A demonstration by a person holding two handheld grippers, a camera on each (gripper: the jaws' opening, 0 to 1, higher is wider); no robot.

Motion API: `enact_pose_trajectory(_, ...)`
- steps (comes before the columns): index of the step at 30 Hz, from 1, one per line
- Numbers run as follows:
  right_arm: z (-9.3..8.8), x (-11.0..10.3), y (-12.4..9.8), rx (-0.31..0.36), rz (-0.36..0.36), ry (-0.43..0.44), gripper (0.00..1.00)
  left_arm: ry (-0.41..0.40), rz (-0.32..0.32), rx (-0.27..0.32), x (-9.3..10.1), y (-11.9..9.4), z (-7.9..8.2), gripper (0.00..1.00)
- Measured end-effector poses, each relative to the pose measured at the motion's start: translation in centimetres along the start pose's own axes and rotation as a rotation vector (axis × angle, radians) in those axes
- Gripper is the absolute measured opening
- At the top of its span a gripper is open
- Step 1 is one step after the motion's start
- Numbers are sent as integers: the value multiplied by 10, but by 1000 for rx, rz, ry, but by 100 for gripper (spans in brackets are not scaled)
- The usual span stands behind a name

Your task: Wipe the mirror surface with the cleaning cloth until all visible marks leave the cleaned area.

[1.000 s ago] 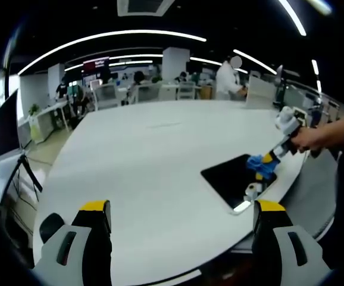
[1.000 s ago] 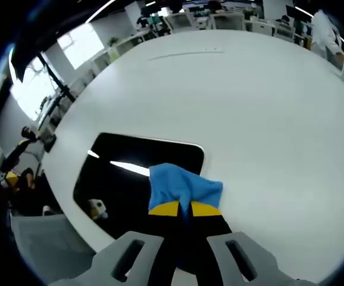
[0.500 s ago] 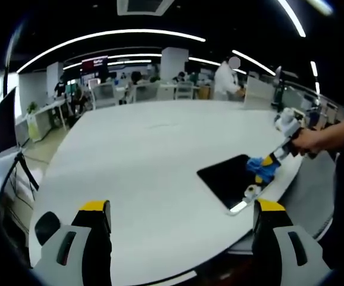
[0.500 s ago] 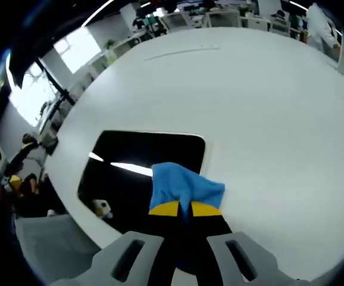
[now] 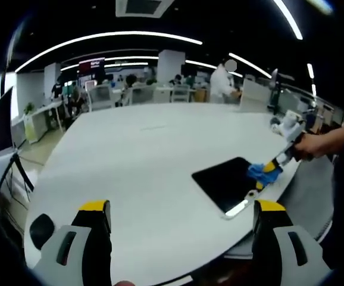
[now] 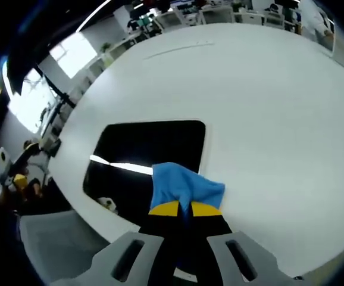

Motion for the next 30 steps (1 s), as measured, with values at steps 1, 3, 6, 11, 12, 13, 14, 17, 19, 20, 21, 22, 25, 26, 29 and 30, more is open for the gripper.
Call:
enact_pose_trajectory(1, -2, 0, -1, -2, 1, 2, 0, 0, 1, 3, 0, 0, 0, 100)
enact_pose_trajectory(3, -5, -1, -2, -4, 1, 7, 0, 0, 2, 5, 0, 1, 1, 100)
enact_pose_trajectory(6, -7, 0, -3, -4, -2, 6, 0, 8, 0, 4, 0, 1, 1, 100)
enact_pose_trajectory(11, -14, -2, -6, -20, 0, 23, 0, 11, 1, 4, -3, -1, 0, 100)
enact_pose_trajectory(12, -16, -2, -7, -23, 2, 27, 0, 10, 3, 4, -4, -1, 0, 100)
enact_pose_trajectory(13, -17, -3, -8, -22, 1, 25, 0, 8, 5, 2, -5, -1, 0, 100)
enact_pose_trajectory(14, -19, -3, -8, -22, 1, 22, 0, 8, 5, 1, -5, -2, 0, 100)
enact_pose_trajectory(17, -20, -3, -9, -20, -1, 22, 0, 6, 8, 2, -7, -2, 0, 100)
enact_pose_trajectory(19, -20, -3, -9, -14, -1, 30, 0, 6, 8, 4, -7, -1, 0, 100)
enact_pose_trajectory(20, -20, -3, -9, -14, -2, 32, 0, 7, 8, 3, -7, -1, 0, 100)
enact_pose_trajectory(21, -20, -3, -9, -14, -2, 33, 0, 7, 8, 3, -7, 0, -1, 100)
enact_pose_trajectory(22, -20, -3, -9, -13, -2, 34, 0, 5, 8, 1, -7, 1, -2, 100)
enact_pose_trajectory(25, -20, -4, -9, -10, -3, 38, 0, 2, 4, 0, -4, 2, -1, 100)
enact_pose_trajectory(26, -20, -4, -9, -10, -4, 39, 0, 5, -1, -1, -2, 2, -1, 100)
enact_pose_trajectory(29, -20, -4, -8, -14, -7, 44, 0, 11, -5, 0, -1, 3, -1, 100)
enact_pose_trajectory(30, -19, -4, -8, -16, -6, 46, 0, 9, -3, -1, -1, 3, -1, 100)
Point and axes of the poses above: the point that each gripper's makers call its tool centre point, and the gripper's own axes: y roughly forward along the fingers, x roughly to its right, z roughly out of its top, the point moved 2 cm from there along -y, roughly backward along the fingers
